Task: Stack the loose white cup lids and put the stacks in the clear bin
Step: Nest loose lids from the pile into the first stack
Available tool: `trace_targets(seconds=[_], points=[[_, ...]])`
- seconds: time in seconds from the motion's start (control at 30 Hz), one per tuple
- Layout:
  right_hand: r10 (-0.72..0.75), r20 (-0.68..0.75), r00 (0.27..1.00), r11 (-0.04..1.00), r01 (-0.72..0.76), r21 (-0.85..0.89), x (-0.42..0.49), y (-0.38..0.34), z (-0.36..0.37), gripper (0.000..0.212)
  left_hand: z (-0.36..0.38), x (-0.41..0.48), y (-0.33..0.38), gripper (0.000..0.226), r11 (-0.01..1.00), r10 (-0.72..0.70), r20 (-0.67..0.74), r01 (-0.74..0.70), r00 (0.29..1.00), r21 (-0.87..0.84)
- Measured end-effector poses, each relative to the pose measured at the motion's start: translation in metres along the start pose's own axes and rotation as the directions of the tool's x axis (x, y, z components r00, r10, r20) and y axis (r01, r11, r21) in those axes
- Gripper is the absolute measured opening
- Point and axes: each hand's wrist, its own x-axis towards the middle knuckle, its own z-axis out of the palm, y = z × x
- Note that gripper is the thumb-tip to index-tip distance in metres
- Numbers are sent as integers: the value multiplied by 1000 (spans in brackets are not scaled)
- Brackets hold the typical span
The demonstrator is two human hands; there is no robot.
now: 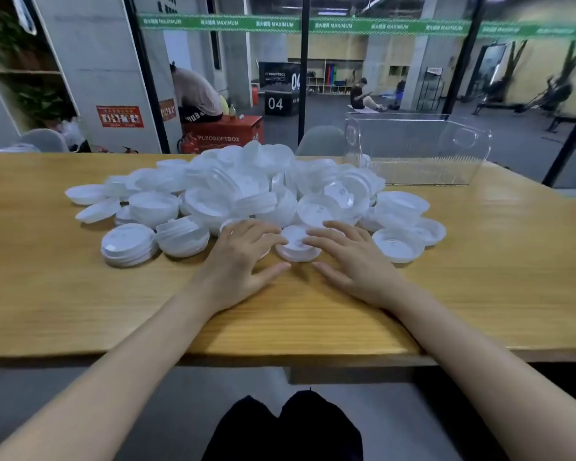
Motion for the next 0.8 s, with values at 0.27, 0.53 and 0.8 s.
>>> trace_targets(seconds=[0.27,0.53,0.8], points=[[10,5,1000,999,-10,32,0,2,2,61,3,1,0,52,1000,7,37,-8,999,28],[-58,-166,984,993,74,94,-7,-3,-1,40,5,0,2,53,999,37,27,-37,999,5],[-32,-178,984,981,65,185,-12,-2,-4,39,7,-4,3,54,999,42,11,-42,999,-6]])
